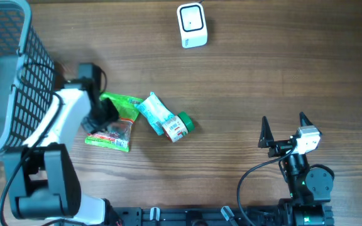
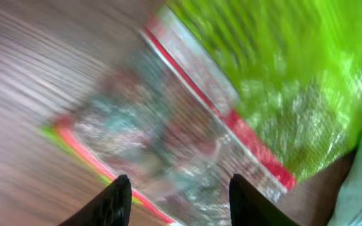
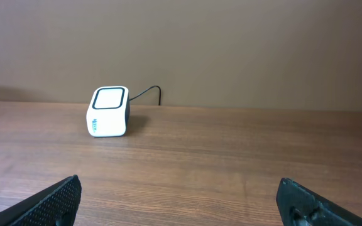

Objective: Scan the item barcode

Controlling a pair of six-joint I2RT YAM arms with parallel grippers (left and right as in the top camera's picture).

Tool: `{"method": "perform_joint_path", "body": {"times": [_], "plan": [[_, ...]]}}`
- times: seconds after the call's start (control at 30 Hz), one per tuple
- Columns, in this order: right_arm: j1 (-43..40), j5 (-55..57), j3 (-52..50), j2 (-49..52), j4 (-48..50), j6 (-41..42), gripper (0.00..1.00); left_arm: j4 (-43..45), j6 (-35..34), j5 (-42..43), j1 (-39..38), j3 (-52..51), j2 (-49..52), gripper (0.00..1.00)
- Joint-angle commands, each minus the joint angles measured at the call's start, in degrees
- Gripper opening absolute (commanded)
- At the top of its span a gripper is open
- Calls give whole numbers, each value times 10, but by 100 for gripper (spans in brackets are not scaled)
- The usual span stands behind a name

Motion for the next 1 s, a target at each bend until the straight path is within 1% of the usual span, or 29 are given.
{"method": "perform_joint_path", "body": {"times": [0.0, 0.07, 0.2, 0.47, 0.5, 0.57, 0.67, 0.73, 0.97], "plan": [[2, 1, -1, -2, 3, -5, 100, -4, 14, -60, 41, 47, -1, 50], [2, 1, -1, -2, 3, -5, 100, -3, 16, -63, 52, 39, 0, 51], [2, 1, -1, -2, 3, -6, 100, 19, 16, -95, 56, -3, 0, 52], [2, 1, -1, -2, 3, -5, 100, 81, 11, -94, 56, -109, 0, 51], [2, 1, -1, -2, 3, -5, 100, 83, 9, -86, 56, -117, 0, 50], [2, 1, -1, -2, 3, -5, 100, 81, 9, -44, 56, -125, 0, 49], [2, 1, -1, -2, 3, -5, 100, 76, 9, 30, 55, -125, 0, 49], [2, 1, -1, -2, 3, -6, 100, 77, 9, 61, 55, -125, 0, 49], [2, 1, -1, -2, 3, -6, 100, 108, -3, 83, 42, -125, 0, 50]]}}
